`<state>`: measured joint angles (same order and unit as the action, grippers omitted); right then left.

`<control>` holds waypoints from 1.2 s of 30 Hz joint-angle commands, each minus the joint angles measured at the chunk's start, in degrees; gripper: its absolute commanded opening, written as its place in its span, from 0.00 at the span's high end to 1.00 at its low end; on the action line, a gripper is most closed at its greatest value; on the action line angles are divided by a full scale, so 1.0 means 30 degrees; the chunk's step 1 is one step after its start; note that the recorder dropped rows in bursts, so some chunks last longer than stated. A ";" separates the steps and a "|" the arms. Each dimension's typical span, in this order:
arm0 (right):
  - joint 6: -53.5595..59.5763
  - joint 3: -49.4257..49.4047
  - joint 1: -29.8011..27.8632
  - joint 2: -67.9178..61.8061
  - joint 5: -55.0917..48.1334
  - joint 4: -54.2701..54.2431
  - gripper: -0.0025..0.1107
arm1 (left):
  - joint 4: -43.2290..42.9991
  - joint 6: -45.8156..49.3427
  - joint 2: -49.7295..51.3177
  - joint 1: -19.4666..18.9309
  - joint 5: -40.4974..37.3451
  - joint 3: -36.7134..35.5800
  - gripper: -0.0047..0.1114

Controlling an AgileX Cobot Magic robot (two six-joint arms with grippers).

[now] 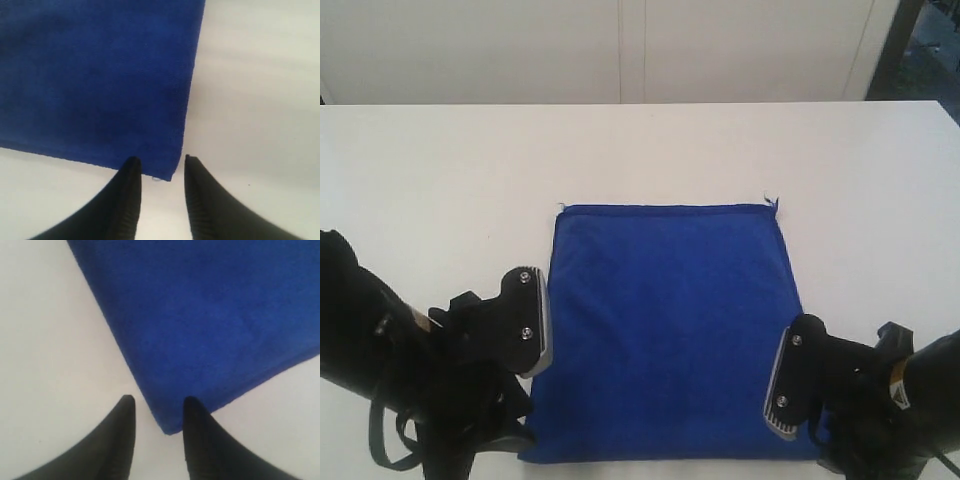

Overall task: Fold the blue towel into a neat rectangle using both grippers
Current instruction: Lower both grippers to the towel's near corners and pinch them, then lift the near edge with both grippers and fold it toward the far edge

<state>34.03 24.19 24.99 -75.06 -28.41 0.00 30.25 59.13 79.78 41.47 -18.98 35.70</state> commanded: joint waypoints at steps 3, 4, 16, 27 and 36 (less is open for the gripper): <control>0.0373 -0.0065 -0.0113 -0.0792 0.0509 0.0000 0.70 | 0.0054 0.0828 0.1419 0.0144 -0.0162 -0.0131 0.48; 0.0611 -0.0065 -0.0113 -0.0792 0.0468 0.0000 0.70 | 0.0054 0.0873 0.1750 0.0144 0.0049 -0.0131 0.48; 0.0611 -0.0065 -0.0113 -0.1524 0.1514 0.0000 0.62 | 0.0189 0.1346 0.3164 0.0144 0.1080 -0.0131 0.49; 0.0611 -0.0065 -0.0113 -0.2394 0.1044 0.0000 0.98 | 0.0344 0.1173 0.3285 0.0144 0.0499 -0.0131 0.96; 0.0611 0.0196 -0.0113 0.0651 -0.1751 -0.0229 0.98 | 0.0344 0.0744 0.1473 0.0144 -0.1974 -0.0094 0.96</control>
<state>35.26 24.42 24.99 -76.53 -30.17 0.00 30.62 62.60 87.03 41.47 -21.14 35.70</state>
